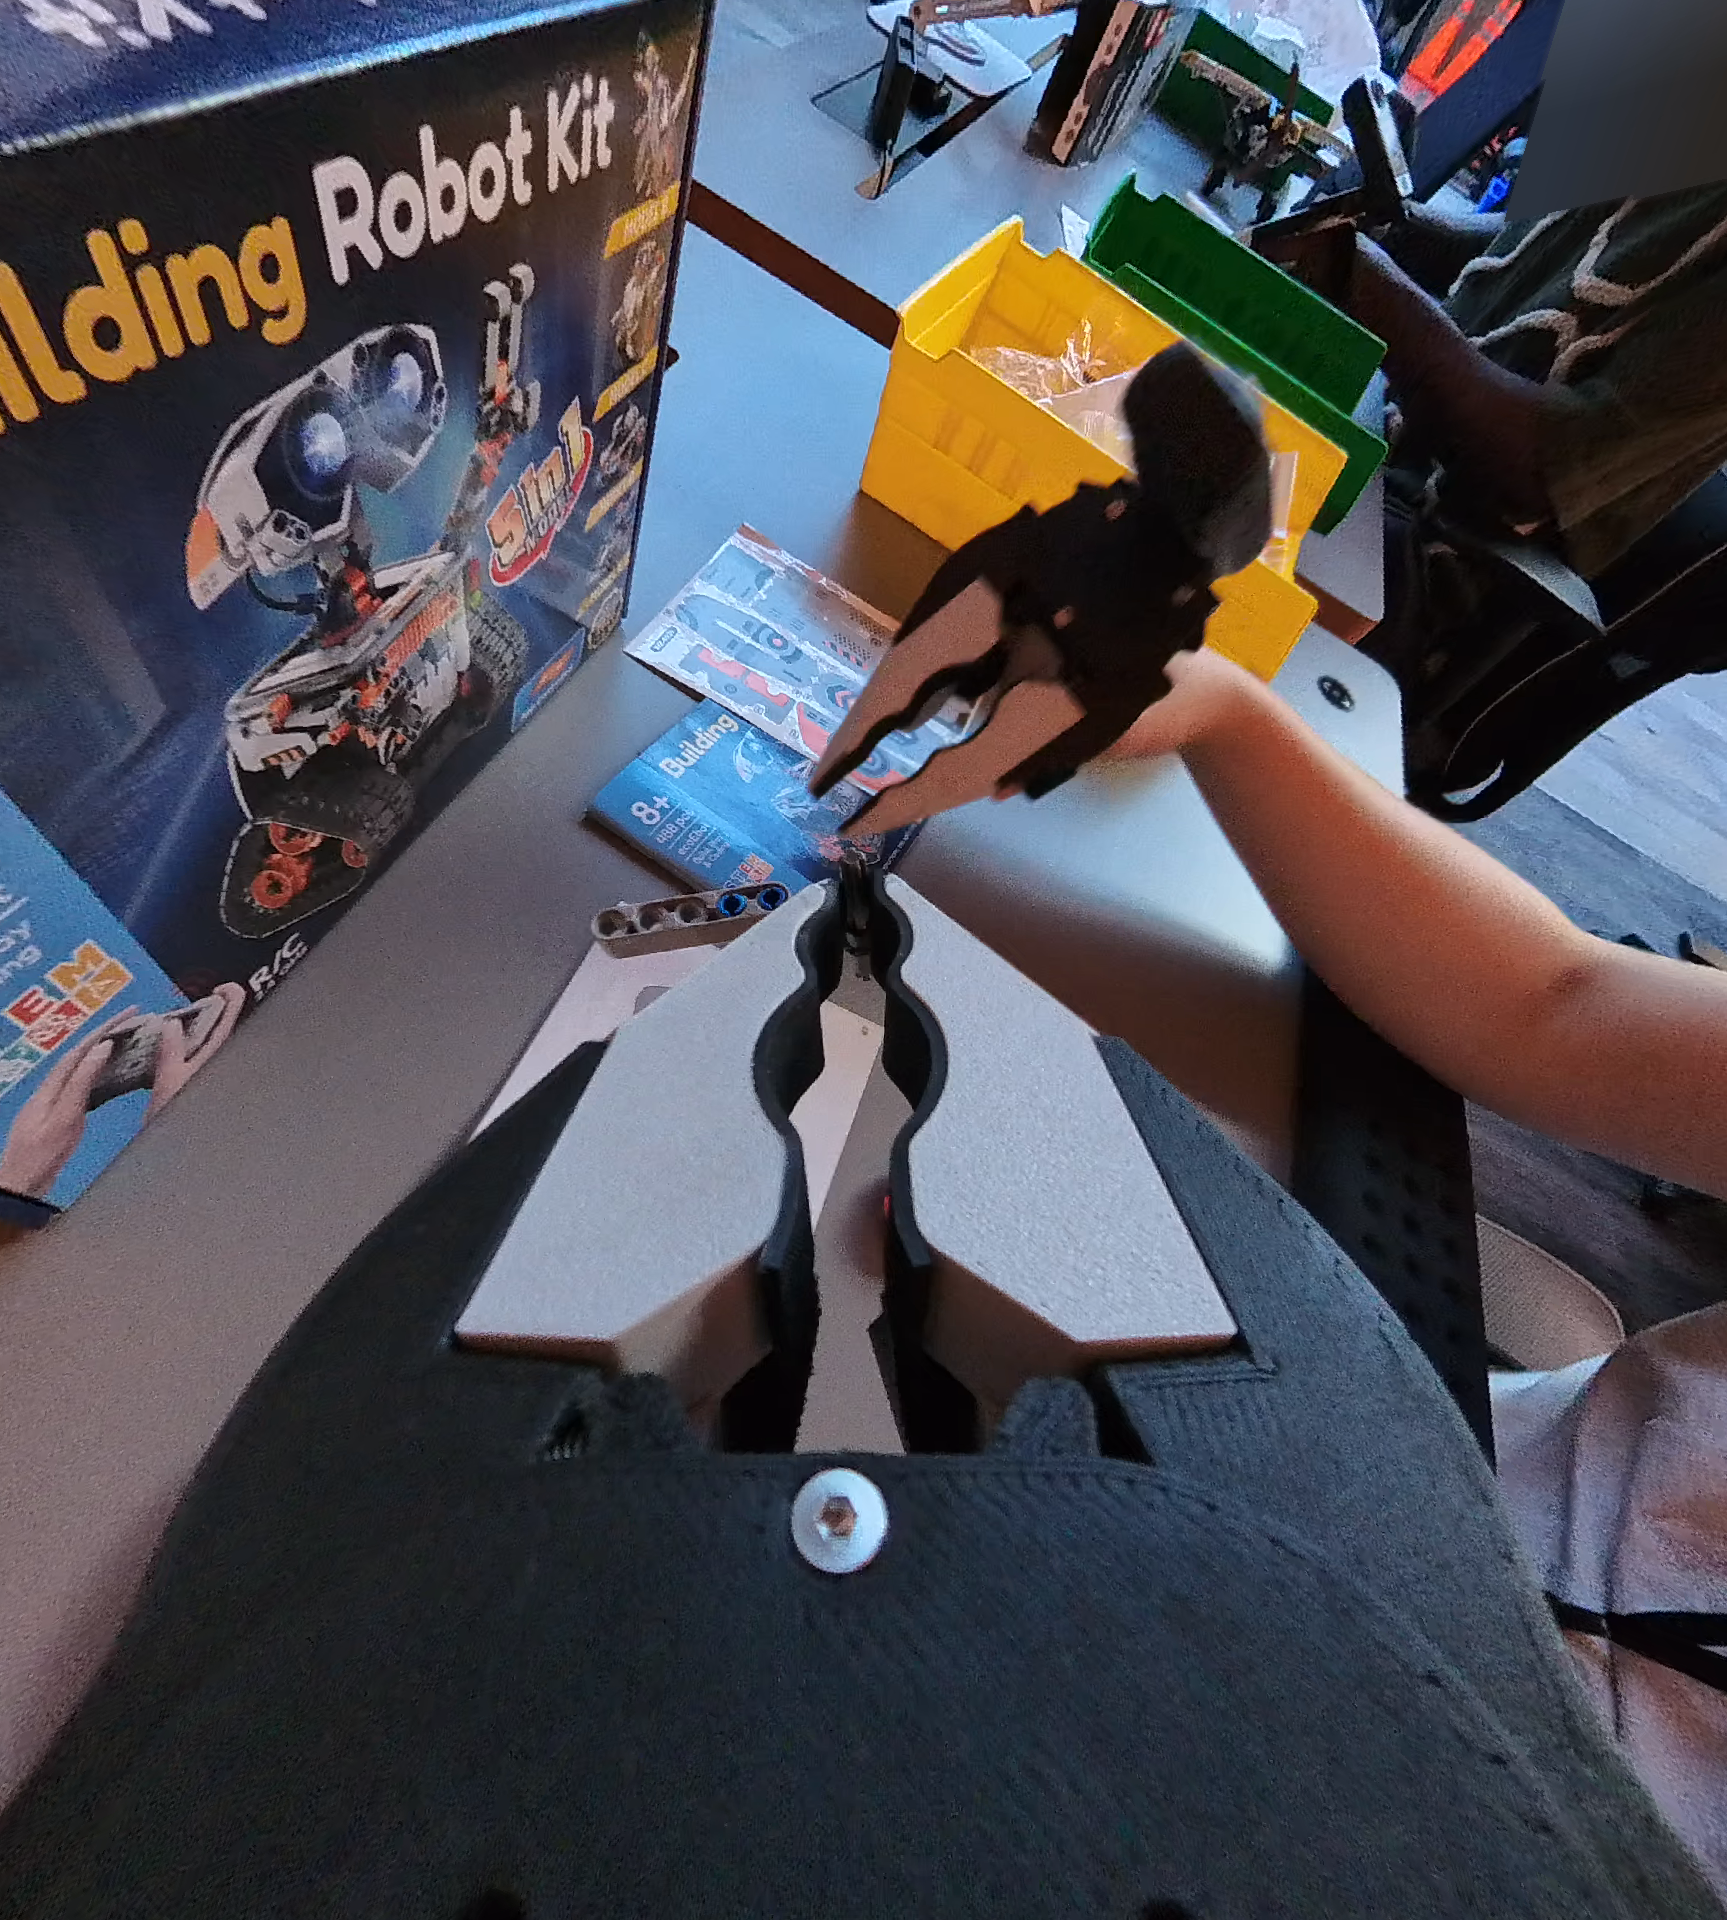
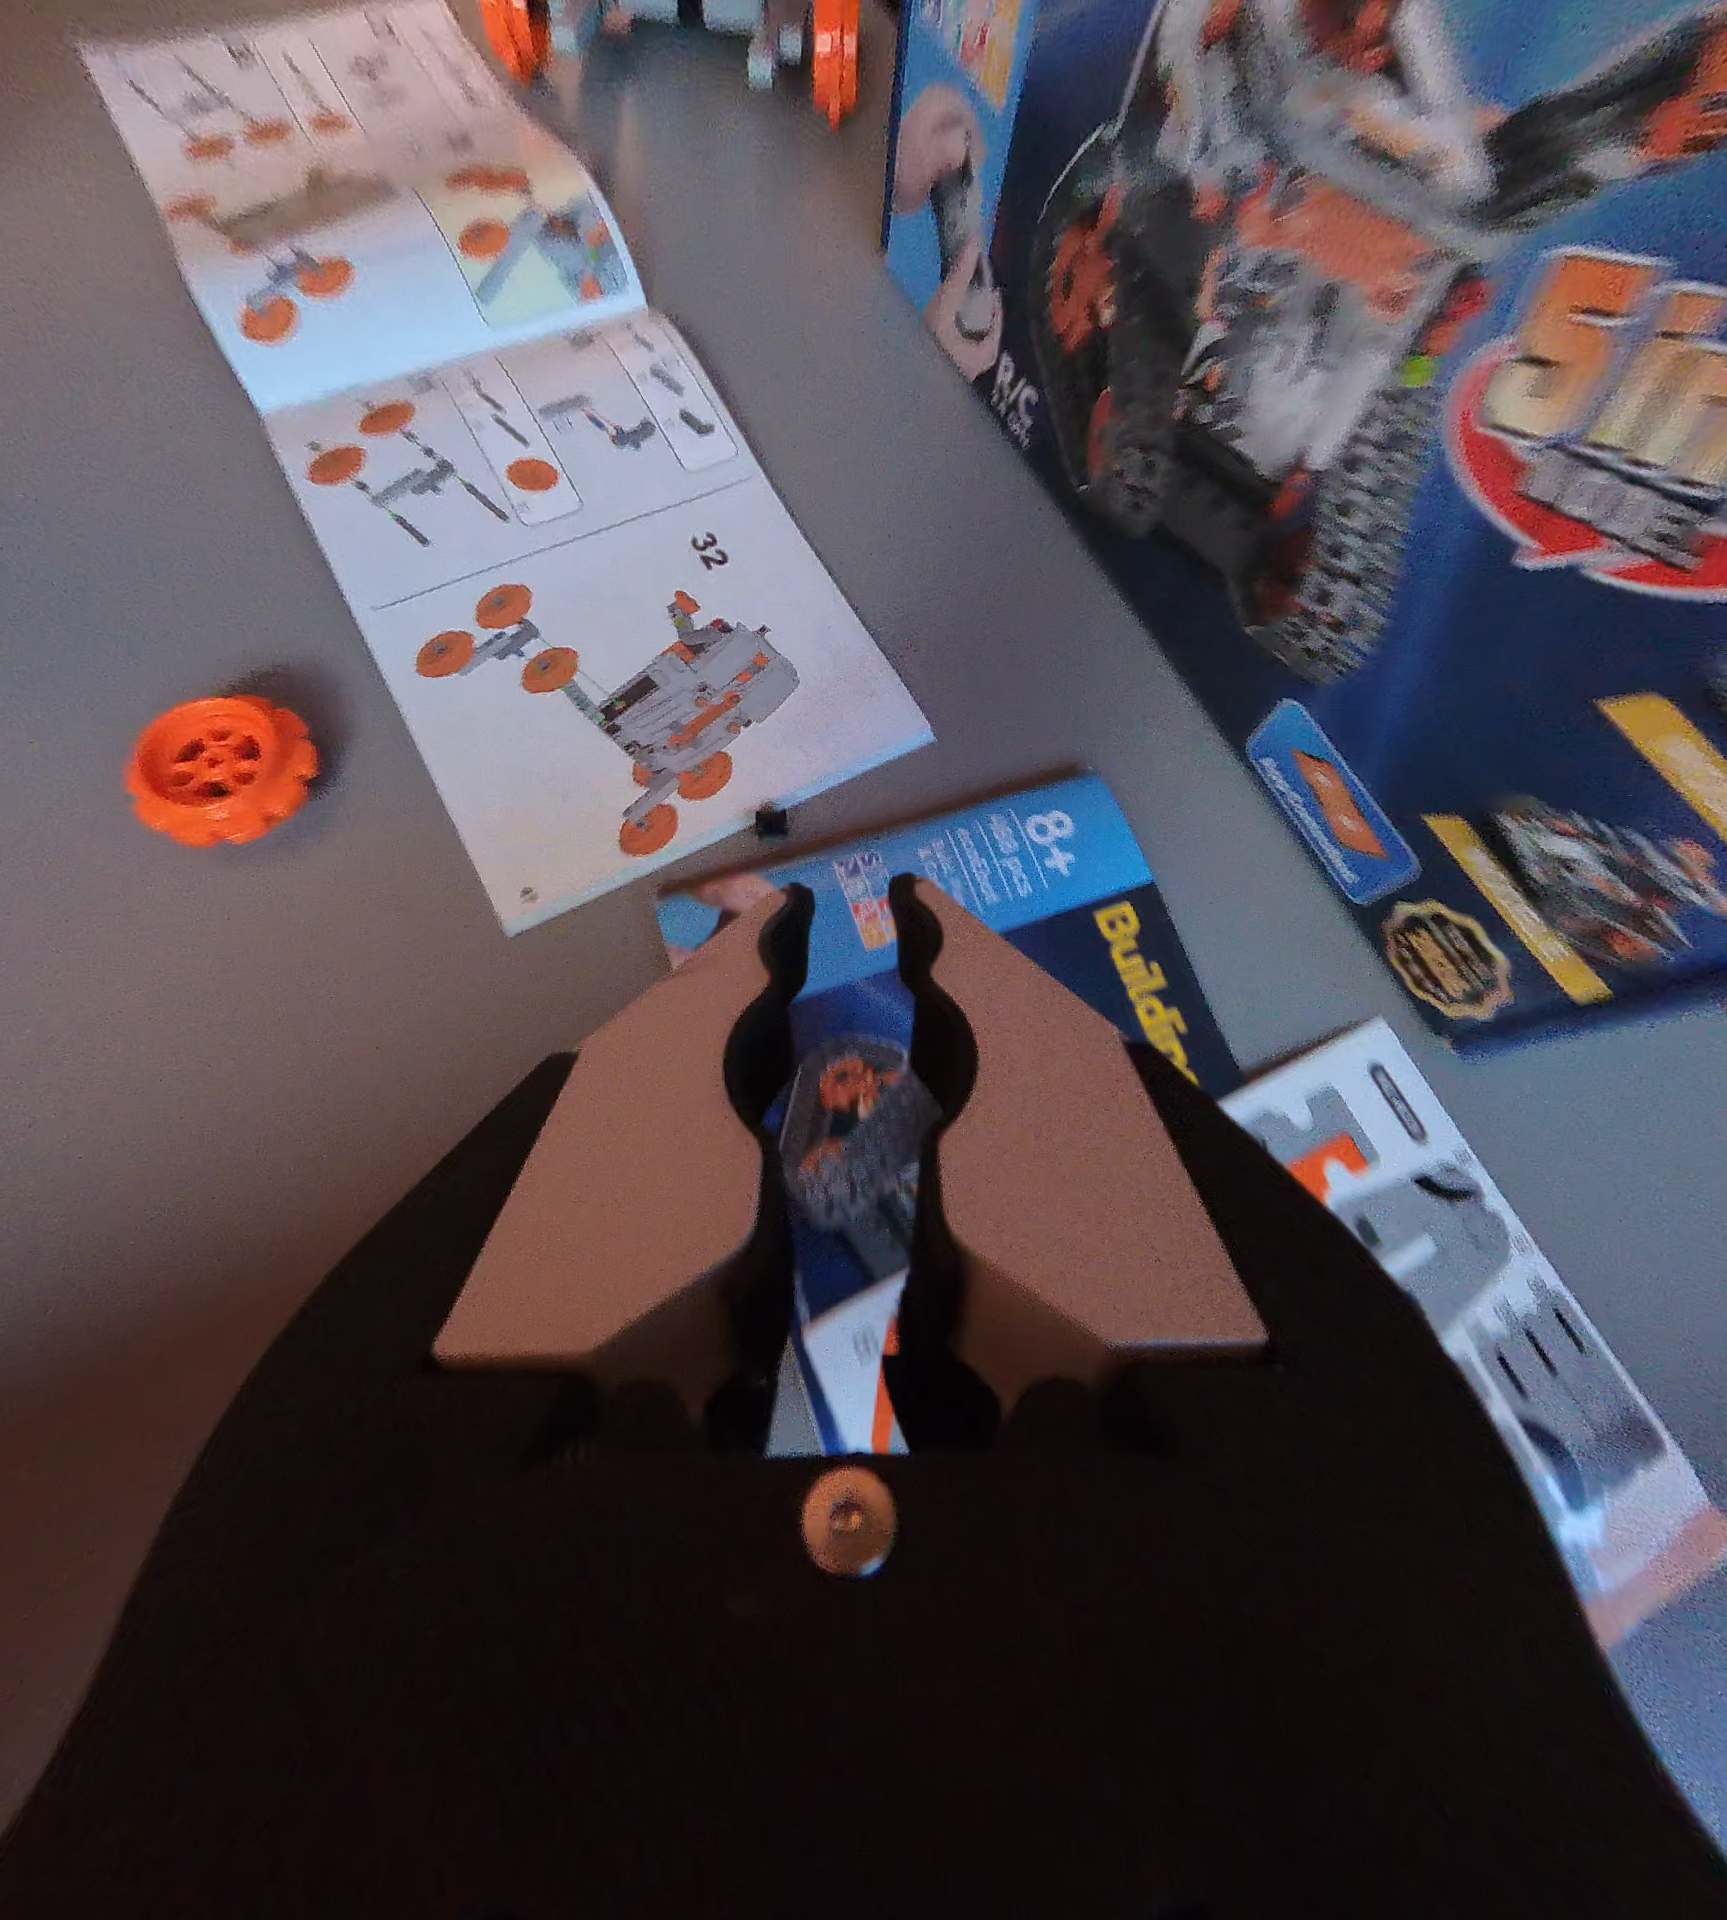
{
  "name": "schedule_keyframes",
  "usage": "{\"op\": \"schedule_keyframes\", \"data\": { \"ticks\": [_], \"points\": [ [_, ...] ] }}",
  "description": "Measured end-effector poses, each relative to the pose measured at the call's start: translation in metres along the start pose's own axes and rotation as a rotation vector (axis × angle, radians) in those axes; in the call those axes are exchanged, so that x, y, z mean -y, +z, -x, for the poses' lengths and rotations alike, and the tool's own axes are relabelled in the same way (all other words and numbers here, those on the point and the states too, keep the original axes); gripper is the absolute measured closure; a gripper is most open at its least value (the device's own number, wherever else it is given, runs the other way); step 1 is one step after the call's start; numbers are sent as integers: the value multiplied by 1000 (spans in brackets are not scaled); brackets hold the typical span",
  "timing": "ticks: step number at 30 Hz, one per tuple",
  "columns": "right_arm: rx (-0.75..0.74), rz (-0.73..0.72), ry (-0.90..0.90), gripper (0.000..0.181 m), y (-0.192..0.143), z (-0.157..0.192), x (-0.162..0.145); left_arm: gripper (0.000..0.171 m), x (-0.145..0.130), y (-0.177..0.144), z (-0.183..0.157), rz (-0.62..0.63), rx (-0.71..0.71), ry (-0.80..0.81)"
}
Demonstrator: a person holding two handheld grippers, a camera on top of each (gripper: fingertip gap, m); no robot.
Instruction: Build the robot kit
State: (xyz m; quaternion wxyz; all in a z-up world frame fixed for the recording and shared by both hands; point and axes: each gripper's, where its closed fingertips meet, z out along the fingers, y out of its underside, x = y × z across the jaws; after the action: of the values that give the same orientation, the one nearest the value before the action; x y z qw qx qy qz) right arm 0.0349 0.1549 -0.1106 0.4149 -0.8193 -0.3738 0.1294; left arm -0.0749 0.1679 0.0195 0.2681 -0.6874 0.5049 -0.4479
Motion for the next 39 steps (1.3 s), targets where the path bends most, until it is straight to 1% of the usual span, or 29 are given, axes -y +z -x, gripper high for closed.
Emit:
{"op": "schedule_keyframes", "data": {
  "ticks": [2,4,5,7,9,11,13,15,18,21,23,24,25,27,30,33,34,36,39],
  "points": [
    [19,96,-64,165,24,8,-3,171,3,-5,-1,-12,11,10],
    [9,175,-90,160,37,8,-10,171,3,-7,-5,-15,0,15],
    [31,179,-74,157,40,11,-12,171,3,-7,-6,-12,-2,19],
    [74,145,-21,157,46,16,-10,171,3,-6,-6,-10,1,21],
    [86,125,-26,157,50,19,-8,171,3,-4,-6,-4,-4,21],
    [61,136,-50,161,54,17,-8,171,2,0,-6,4,-12,19],
    [84,149,-52,162,59,22,-10,171,1,3,-7,13,-17,19],
    [102,158,-46,174,61,24,-11,171,0,5,-7,21,-14,25],
    [98,170,-82,175,59,28,-10,171,0,8,-9,25,-20,28],
    [-27,136,-161,175,35,24,7,171,-1,11,-12,35,-22,37],
    [-154,102,-245,175,13,23,19,171,0,11,-14,37,-24,47],
    [-228,113,-322,175,1,26,17,170,1,11,-14,35,-25,50],
    [-299,143,-424,175,-11,30,9,171,2,10,-14,29,-24,50],
    [-405,234,-600,175,-33,41,-18,171,2,10,-13,25,-30,44],
    [-484,343,-741,175,-61,54,-61,171,5,9,-13,9,-41,36],
    [-539,393,-739,175,-85,56,-85,171,8,9,-14,2,-45,46],
    [-554,396,-729,175,-90,55,-89,171,8,9,-15,1,-50,47],
    [-538,403,-690,175,-95,58,-98,171,8,10,-16,2,-53,49],
    [-542,435,-679,175,-99,58,-107,171,7,11,-18,12,-57,50]
  ]
}}
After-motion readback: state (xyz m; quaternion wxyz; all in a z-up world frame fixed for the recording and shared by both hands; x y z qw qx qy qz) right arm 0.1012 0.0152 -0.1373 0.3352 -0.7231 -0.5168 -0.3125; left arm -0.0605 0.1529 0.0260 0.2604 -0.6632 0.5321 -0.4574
